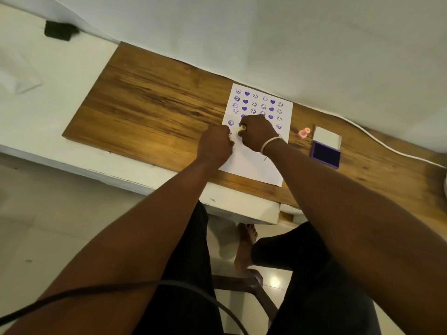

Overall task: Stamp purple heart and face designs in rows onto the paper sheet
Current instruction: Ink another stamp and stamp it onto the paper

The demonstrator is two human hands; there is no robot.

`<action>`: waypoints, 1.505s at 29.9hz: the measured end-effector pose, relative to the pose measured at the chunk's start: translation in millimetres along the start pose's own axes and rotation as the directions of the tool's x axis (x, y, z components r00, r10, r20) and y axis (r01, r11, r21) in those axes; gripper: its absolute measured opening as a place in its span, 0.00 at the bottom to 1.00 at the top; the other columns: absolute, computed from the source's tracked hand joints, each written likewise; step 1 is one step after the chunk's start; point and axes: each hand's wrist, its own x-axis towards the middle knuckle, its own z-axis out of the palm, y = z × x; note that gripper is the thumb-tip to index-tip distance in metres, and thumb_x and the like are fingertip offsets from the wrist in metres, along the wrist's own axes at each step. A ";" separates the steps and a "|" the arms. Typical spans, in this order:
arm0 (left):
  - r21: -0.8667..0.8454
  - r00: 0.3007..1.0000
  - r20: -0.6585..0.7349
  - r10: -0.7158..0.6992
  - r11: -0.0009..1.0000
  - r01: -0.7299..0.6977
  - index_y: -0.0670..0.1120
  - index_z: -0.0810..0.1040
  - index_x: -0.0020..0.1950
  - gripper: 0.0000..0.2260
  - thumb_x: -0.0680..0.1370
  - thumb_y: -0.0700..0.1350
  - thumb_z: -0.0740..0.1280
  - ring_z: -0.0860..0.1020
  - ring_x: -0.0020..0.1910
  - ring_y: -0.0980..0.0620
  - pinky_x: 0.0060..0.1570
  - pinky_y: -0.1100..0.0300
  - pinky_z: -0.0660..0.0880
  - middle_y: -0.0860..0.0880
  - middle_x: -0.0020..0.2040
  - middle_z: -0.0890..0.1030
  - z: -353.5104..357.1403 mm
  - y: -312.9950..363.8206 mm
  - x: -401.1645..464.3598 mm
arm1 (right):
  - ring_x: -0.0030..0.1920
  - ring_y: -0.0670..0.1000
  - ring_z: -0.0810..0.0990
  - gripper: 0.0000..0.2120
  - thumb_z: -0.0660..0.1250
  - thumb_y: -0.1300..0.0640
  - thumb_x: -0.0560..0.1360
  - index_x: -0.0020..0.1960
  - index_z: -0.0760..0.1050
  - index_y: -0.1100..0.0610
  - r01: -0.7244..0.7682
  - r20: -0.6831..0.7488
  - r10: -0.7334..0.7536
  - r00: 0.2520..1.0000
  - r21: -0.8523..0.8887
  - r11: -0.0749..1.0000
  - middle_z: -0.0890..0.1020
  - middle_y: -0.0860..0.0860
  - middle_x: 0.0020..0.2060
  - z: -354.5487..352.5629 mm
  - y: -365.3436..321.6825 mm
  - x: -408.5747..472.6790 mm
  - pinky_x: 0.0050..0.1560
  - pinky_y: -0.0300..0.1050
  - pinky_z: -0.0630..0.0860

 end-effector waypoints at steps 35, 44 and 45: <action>-0.194 0.990 -0.006 -0.138 0.972 0.134 0.42 0.82 0.59 0.18 0.72 0.48 0.76 0.82 0.49 0.51 0.54 0.62 0.75 0.46 0.53 0.85 -15.3 -12.5 3.9 | 0.41 0.55 0.83 0.07 0.70 0.57 0.72 0.48 0.80 0.60 -0.223 -0.205 0.413 0.887 0.593 0.773 0.84 0.55 0.41 -27.1 36.6 -17.0 0.49 0.48 0.80; -0.506 0.995 0.101 -0.006 0.860 0.056 0.42 0.80 0.58 0.21 0.67 0.40 0.79 0.84 0.45 0.51 0.51 0.60 0.81 0.45 0.50 0.85 -38.0 51.8 -17.8 | 0.39 0.56 0.82 0.11 0.73 0.65 0.71 0.52 0.80 0.65 -0.308 0.251 0.278 0.927 0.933 0.186 0.82 0.60 0.41 -66.0 39.3 -76.6 0.47 0.49 0.84; -0.535 0.993 0.121 0.008 0.843 0.059 0.42 0.80 0.58 0.21 0.67 0.39 0.79 0.85 0.45 0.49 0.51 0.57 0.82 0.44 0.50 0.85 -39.3 59.7 -19.4 | 0.40 0.57 0.82 0.11 0.73 0.64 0.72 0.53 0.80 0.65 -0.312 0.255 0.260 0.931 0.927 0.208 0.82 0.61 0.42 -68.2 36.8 -80.8 0.47 0.49 0.83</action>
